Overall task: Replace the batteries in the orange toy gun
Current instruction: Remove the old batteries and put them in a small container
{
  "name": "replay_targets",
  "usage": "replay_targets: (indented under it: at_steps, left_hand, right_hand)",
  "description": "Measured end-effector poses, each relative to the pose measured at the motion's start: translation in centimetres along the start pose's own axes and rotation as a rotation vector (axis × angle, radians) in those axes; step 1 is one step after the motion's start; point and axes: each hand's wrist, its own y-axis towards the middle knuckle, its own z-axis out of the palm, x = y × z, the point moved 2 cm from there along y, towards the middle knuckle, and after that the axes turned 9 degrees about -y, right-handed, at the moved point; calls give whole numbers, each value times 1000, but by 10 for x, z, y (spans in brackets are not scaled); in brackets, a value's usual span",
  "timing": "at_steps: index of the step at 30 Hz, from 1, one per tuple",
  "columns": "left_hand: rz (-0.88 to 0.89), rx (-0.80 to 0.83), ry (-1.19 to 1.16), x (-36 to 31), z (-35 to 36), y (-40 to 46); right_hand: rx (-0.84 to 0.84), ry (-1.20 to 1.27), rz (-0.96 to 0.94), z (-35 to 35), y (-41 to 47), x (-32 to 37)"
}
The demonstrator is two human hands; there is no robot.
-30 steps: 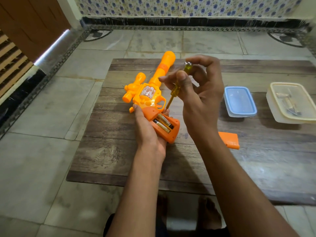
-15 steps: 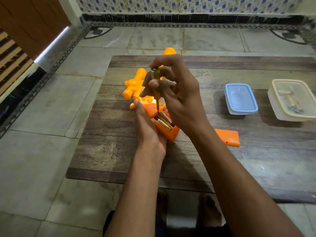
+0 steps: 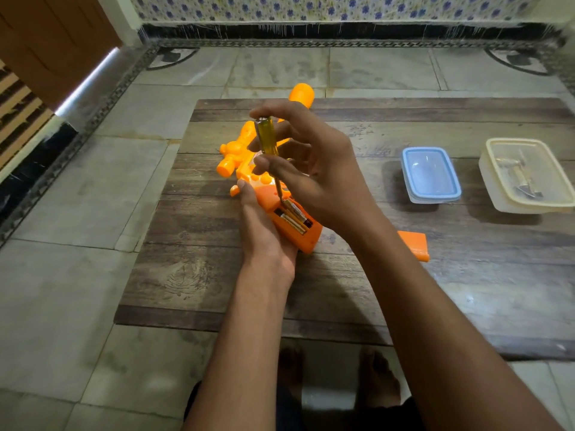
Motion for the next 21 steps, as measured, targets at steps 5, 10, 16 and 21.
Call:
replay_targets:
  at_steps: [5, 10, 16, 21]
  left_hand:
    - [2, -24, 4, 0, 2, -4]
    - [31, -38, 35, 1, 5, -5]
    - [18, -75, 23, 2, 1, 0]
    - [19, -49, -13, 3, -1, 7]
  right_hand:
    - [-7, -19, 18, 3, 6, -7]
    - [-37, -24, 42, 10, 12, -16]
    - [-84, 42, 70, 5, 17, -21]
    - [-172, 162, 109, -2, 15, -21]
